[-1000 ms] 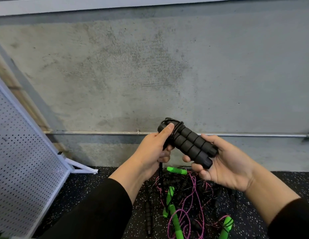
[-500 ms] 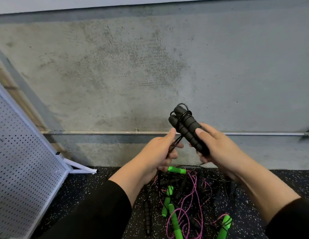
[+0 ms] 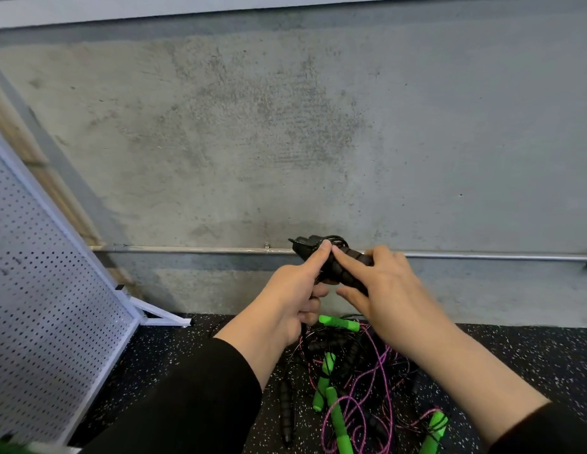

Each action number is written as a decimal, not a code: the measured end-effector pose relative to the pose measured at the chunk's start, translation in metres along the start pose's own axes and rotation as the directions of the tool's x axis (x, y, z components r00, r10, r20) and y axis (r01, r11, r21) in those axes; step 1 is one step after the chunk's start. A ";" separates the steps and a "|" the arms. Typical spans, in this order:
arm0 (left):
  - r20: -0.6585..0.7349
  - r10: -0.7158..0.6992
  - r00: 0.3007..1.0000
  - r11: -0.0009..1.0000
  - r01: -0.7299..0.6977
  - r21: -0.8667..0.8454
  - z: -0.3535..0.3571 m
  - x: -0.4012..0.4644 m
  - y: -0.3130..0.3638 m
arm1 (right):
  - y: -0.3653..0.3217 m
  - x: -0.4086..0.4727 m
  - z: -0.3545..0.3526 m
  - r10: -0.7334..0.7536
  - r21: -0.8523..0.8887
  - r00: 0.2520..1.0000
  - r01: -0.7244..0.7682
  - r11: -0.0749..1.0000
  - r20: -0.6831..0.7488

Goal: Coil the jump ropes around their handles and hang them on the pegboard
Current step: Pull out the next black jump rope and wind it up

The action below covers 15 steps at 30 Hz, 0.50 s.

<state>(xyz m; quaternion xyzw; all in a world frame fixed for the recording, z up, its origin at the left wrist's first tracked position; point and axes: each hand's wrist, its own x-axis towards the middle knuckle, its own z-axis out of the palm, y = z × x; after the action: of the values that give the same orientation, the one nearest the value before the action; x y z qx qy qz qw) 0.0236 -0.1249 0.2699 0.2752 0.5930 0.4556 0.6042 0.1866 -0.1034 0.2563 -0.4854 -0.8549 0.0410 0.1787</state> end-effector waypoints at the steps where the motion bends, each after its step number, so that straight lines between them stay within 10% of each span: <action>1: -0.021 0.010 1.000 1.000 -0.010 0.004 -0.001 0.002 -0.001 | -0.003 -0.001 -0.001 -0.014 0.032 1.000 0.014 0.999 -0.001; 8: 0.010 0.066 0.998 0.998 -0.067 0.013 -0.001 0.009 0.003 | -0.006 0.002 0.000 0.221 0.572 0.970 -0.125 0.811 -0.101; 11: 0.079 0.075 0.994 0.997 -0.076 0.009 -0.001 0.008 0.004 | -0.005 0.005 -0.010 0.408 0.904 0.889 -0.334 0.268 0.207; 13: 0.118 0.099 0.988 0.994 -0.103 0.036 0.000 0.007 0.005 | -0.001 0.004 -0.016 0.269 0.864 0.821 -0.474 -0.169 0.504; 15: 0.142 0.131 0.981 0.987 -0.143 0.079 0.000 0.006 0.005 | 0.003 -0.001 -0.019 0.088 0.759 0.769 -0.596 -0.263 0.634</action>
<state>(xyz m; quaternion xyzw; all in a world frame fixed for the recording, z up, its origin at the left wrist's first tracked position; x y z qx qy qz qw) 0.0216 -0.1173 0.2717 0.3724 0.5494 0.4496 0.5978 0.1956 -0.1044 0.2728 -0.3945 -0.3559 0.7910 0.3034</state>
